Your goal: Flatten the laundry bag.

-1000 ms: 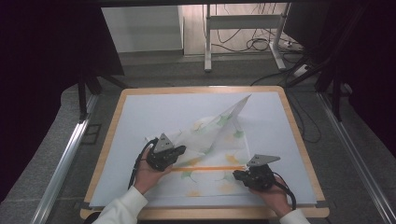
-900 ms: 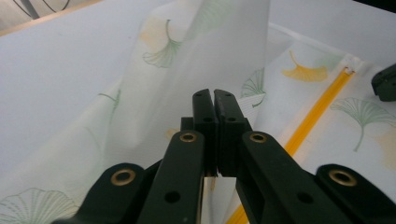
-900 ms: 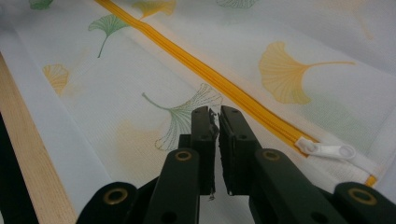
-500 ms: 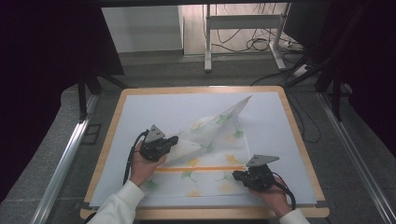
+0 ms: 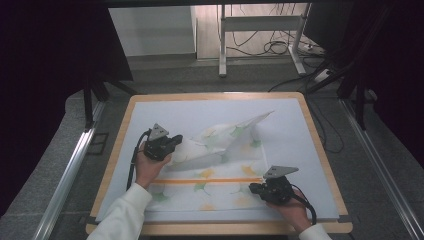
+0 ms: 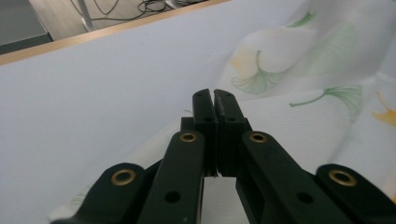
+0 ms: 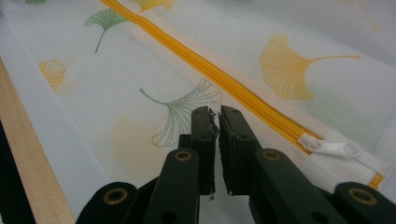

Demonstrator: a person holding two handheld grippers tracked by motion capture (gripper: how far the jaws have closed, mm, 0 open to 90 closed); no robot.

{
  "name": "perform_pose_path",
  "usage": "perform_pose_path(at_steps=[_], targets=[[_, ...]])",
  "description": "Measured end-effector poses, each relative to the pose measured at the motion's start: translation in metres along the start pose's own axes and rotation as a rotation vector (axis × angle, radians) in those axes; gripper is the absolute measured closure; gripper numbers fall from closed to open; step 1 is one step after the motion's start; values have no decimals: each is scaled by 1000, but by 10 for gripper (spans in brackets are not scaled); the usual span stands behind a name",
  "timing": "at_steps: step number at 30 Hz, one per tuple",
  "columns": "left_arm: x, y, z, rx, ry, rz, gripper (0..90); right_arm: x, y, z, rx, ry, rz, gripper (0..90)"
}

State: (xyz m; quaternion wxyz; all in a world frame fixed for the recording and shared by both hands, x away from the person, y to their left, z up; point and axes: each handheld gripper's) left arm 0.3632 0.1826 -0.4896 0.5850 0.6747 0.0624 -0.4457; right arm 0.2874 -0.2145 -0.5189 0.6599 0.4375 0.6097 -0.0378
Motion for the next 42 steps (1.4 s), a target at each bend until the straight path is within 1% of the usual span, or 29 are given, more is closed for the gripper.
perform_pose_path(at_steps=[4,5,6,7,8,10,11,12,14,16,18,20,21,23,24,27,28,29,32,33,34,35,36,37,38,39,40,41,42], targets=[[2,1,-12,-26,17,1,892,0,0,1,1,1,-2,834],[2,1,-12,-26,17,1,892,0,0,1,1,1,-2,834],[3,2,-19,-38,30,3,892,0,0,1,2,1,-4,834],[3,2,-19,-38,30,3,892,0,0,1,2,1,-4,834],[4,3,-27,-55,40,3,892,0,0,1,3,2,-3,834],[6,4,-34,-72,46,-1,892,0,0,1,3,3,-2,834],[6,4,-34,-72,46,-1,892,0,0,2,3,4,-2,834],[9,4,-39,-88,48,-8,892,0,0,2,4,3,-1,834],[12,2,-41,-94,41,-16,892,0,0,2,5,3,-2,834],[14,2,-40,-76,48,-26,892,0,0,3,5,3,-1,834],[15,2,-39,-73,54,-25,892,0,0,3,7,5,-2,834],[15,4,-41,-71,60,-19,892,0,0,3,7,5,-3,834],[16,7,-45,-69,69,-21,892,1,0,3,9,6,-5,833],[17,8,-48,-69,77,-22,892,1,0,3,9,6,-6,833],[19,12,-54,-77,90,-24,892,1,-1,3,9,6,-6,833],[22,16,-66,-92,108,-18,892,1,-1,4,12,6,-4,833],[22,16,-66,-92,108,-18,893,1,-1,4,15,7,-5,833],[23,18,-75,-110,114,-22,892,1,-1,5,16,6,-6,832],[23,21,-86,-127,135,-23,892,1,-1,6,19,7,-6,832],[23,21,-89,-136,140,-11,892,1,-1,5,19,8,-6,832],[23,21,-89,-136,140,-11,892,1,-1,5,18,9,-7,832],[24,22,-96,-144,147,-15,892,2,0,5,17,8,-7,832],[24,22,-96,-144,147,-15,891,2,0,5,17,8,-7,832],[25,23,-102,-152,161,-12,891,2,0,4,15,7,-7,832],[26,24,-105,-163,160,-6,889,2,0,4,14,7,-7,831],[26,25,-108,-175,157,4,885,2,0,4,14,7,-7,831],[26,25,-108,-175,157,4,868,2,0,4,14,7,-7,831],[25,26,-110,-182,156,22,813,2,0,4,15,8,-6,830],[21,28,-110,-180,166,61,741,1,0,4,17,9,-7,829]])
Point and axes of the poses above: each handheld gripper's, and its own axes: x roughly forward along the jaws, y roughly out of its top, z roughly to its right, and after that the axes turned 13 degrees about -z, right-handed
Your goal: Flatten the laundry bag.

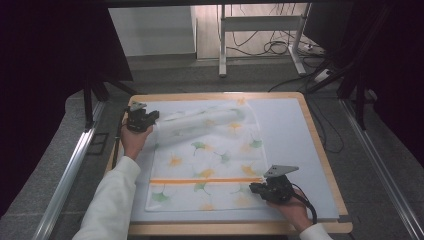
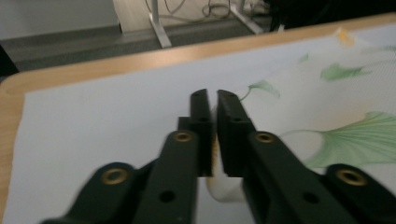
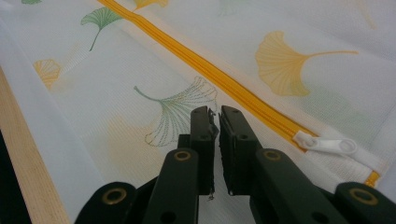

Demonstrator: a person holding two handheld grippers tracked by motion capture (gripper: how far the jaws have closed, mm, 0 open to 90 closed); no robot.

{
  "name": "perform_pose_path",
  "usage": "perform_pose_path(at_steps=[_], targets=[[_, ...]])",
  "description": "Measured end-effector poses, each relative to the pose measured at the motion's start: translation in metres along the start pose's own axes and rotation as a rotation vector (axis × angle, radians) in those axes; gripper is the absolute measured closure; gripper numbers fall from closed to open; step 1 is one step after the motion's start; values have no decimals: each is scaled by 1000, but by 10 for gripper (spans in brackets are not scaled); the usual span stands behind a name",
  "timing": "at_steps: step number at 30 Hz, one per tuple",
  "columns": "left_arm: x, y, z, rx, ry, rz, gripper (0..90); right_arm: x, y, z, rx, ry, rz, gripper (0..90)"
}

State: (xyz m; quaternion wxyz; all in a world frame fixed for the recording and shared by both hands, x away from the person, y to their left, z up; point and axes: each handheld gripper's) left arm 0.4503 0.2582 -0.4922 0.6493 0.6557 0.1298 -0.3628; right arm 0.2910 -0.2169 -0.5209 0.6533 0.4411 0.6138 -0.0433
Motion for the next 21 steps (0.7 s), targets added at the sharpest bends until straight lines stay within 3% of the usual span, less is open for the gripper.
perform_pose_path(at_steps=[3,5,7,9,13,15,16,18,19,21], targets=[[-6,2,0,3,-27,23,606,0,0,0,0,1,1,828],[-17,4,2,33,-59,22,502,0,0,0,0,2,0,825],[-22,4,3,44,-67,25,481,0,0,0,-2,1,0,824],[-32,5,10,68,-108,9,448,0,0,-1,0,3,-3,822],[-41,-2,29,114,-151,-20,401,0,1,-2,-2,5,-1,820],[-42,-5,34,128,-161,-22,405,0,1,-2,-1,6,0,820],[-41,-11,42,157,-179,-35,429,-1,1,-2,-3,6,2,822],[-36,-15,48,195,-201,-61,518,-1,1,-2,-5,7,3,822],[-32,-16,50,209,-192,-79,566,-1,1,-1,-5,7,2,822],[-19,-17,52,206,-179,-115,690,-1,1,-1,-4,6,2,822]])
Point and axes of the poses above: each handheld gripper's, and its own axes: x roughly forward along the jaws, y roughly out of its top, z roughly to its right, and after that the axes turned 13 degrees about -z, right-handed
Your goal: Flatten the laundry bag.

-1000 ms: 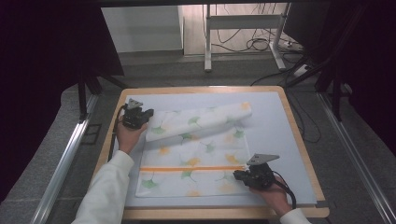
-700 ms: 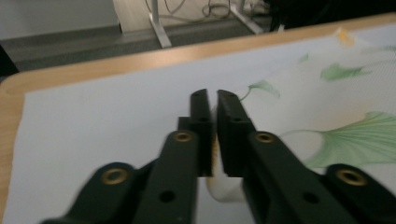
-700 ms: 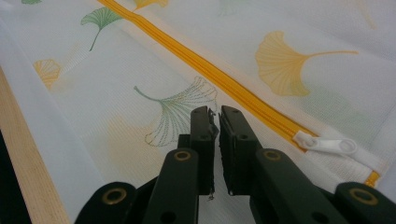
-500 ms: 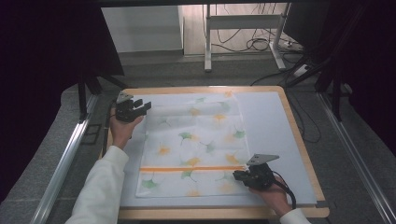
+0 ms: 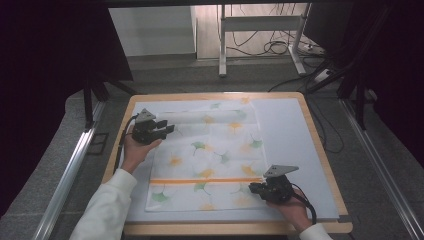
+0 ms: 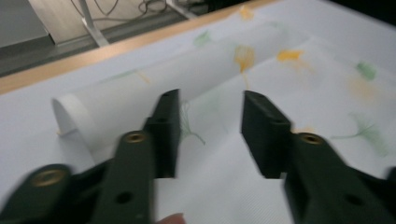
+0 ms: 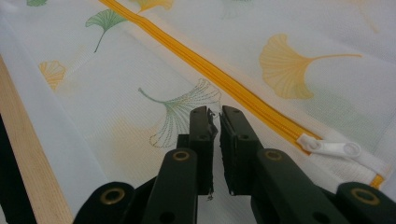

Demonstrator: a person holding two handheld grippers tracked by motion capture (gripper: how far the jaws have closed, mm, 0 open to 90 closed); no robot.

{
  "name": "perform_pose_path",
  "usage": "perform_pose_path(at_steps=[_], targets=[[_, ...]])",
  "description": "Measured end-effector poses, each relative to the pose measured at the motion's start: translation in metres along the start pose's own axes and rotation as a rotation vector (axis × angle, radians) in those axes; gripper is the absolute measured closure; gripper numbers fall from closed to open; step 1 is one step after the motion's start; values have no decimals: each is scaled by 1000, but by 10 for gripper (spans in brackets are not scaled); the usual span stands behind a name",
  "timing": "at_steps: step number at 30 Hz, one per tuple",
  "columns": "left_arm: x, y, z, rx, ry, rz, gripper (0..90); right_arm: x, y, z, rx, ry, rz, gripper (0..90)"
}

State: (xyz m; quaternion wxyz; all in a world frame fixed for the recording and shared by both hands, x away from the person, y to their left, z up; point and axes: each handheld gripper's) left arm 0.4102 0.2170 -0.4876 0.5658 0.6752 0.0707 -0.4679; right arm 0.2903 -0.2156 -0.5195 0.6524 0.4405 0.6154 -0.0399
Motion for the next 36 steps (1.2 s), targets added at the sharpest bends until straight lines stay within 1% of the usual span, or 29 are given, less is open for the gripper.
perform_pose_path(at_steps=[1,2,3,4,5,6,7,8,9,10,12,13,14,15,17,18,19,20,22,23,25,26,27,28,29,30,34,35,36], targets=[[0,0,0,0,0,0,744,0,0,0,0,0,0,822],[15,1,-4,-15,8,-36,792,0,0,0,-2,0,1,822],[24,2,-6,-22,13,-50,830,0,0,0,-3,0,1,821],[24,2,-6,-22,13,-50,853,0,0,0,-3,0,1,821],[41,4,-14,-47,27,-84,861,-1,0,-1,-3,-1,3,821],[50,5,-19,-65,34,-101,865,-1,0,-1,-2,0,2,821],[50,5,-19,-65,34,-101,865,0,-1,-1,-2,0,2,821],[64,9,-29,-94,51,-126,863,0,-1,-1,-2,1,2,821],[69,11,-33,-103,62,-136,858,0,-1,-1,2,3,0,821],[73,13,-36,-123,64,-139,859,0,-1,-1,3,4,0,821],[76,15,-39,-133,62,-144,860,0,-1,-1,3,4,2,821],[78,17,-43,-148,60,-138,861,-1,-1,0,5,5,1,821],[78,18,-43,-152,55,-135,866,-1,-1,1,6,5,2,822],[77,18,-42,-152,55,-143,870,-1,-1,1,8,3,3,822],[74,17,-41,-137,61,-149,876,-1,-1,2,7,1,4,823],[74,17,-41,-137,61,-149,884,-1,-1,2,7,1,4,823],[68,14,-39,-136,48,-143,893,-2,-1,2,7,-2,6,826],[68,14,-39,-136,48,-143,897,-2,-1,2,7,-2,6,826],[56,8,-31,-121,34,-129,900,-3,0,0,3,-1,12,831],[56,8,-31,-121,34,-129,899,-3,0,0,3,-1,12,831],[44,1,-23,-103,26,-118,899,-3,2,0,-3,-1,15,836],[44,1,-23,-103,26,-118,899,-4,3,1,0,2,18,839],[39,-2,-20,-100,22,-115,899,-4,4,1,-1,3,21,841],[31,-7,-13,-97,7,-100,898,-4,5,2,0,3,22,844],[31,-7,-13,-97,7,-100,898,-4,6,3,-2,5,23,846],[24,-12,-5,-89,-11,-92,894,-4,7,4,0,7,24,848],[12,-19,11,-46,-47,-74,868,-3,8,7,-3,2,22,852],[9,-21,14,-46,-58,-60,860,-4,7,7,-1,0,21,853],[9,-21,14,-46,-58,-60,852,-4,7,7,0,-3,24,854]])
Point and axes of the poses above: each handheld gripper's, and its own axes: x roughly forward along the jaws, y roughly out of its top, z roughly to its right, and after that the axes turned 13 degrees about -z, right-handed
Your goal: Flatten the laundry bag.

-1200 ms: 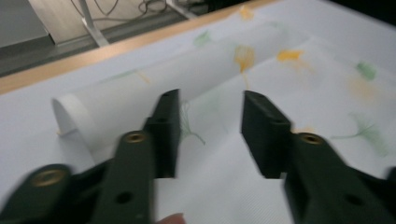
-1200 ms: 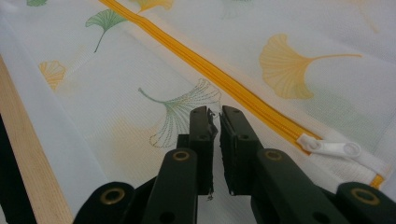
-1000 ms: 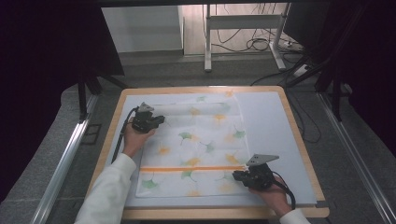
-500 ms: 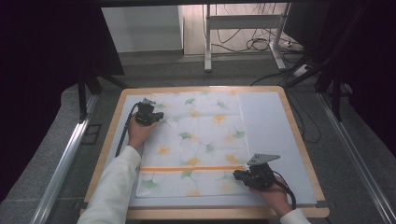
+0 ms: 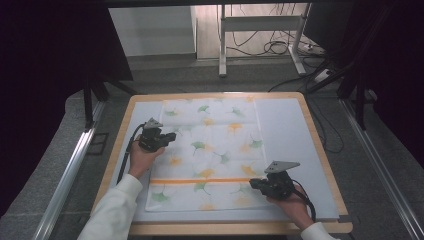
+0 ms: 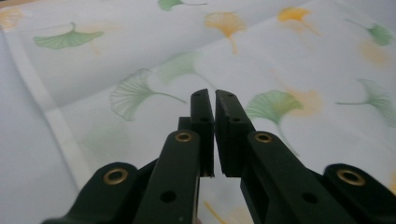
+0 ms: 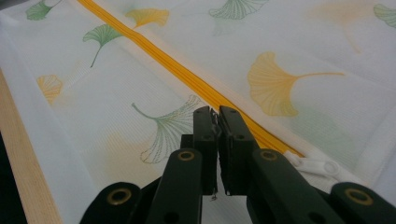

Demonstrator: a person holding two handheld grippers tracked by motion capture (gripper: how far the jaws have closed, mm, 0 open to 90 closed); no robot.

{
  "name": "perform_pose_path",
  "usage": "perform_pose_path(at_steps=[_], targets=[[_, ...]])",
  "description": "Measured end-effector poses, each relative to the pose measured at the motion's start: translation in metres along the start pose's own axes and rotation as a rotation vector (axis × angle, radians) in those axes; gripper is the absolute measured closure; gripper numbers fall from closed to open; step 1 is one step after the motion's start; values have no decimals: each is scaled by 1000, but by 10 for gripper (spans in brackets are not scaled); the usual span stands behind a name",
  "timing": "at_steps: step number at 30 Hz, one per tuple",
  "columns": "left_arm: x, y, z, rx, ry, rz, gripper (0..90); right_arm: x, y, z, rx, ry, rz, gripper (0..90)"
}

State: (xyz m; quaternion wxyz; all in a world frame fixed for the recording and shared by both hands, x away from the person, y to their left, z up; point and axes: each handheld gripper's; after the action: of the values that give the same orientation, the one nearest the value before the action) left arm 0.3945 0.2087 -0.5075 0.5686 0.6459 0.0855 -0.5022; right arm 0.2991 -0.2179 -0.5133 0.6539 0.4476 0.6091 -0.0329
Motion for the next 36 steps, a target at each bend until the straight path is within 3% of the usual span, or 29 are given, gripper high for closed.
perform_pose_path(at_steps=[1,6,8,14,19,24,36], targets=[[-5,-3,7,-3,-26,11,844,-1,0,0,2,-2,2,854],[-18,-9,20,10,-49,38,774,-3,-2,0,13,-11,4,854],[-24,-15,33,34,-51,47,696,-5,-3,0,14,-17,10,854],[-27,-23,55,60,-35,31,529,-9,-5,1,13,-25,20,854],[-28,-28,79,112,-33,4,439,-17,-14,2,29,-23,28,860],[-27,-32,92,142,-35,-13,390,-22,-18,2,41,-25,43,863],[-25,-30,120,212,-83,-28,359,-23,-31,-9,45,-7,7,865]])
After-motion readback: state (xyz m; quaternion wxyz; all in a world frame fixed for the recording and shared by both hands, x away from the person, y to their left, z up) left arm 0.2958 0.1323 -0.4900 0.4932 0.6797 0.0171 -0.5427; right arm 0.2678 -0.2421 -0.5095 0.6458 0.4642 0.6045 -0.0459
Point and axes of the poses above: each handheld gripper's, and its own axes: x roughly forward along the jaws, y roughly out of its top, z roughly to its right, and after that the axes turned 13 degrees about -z, right-handed
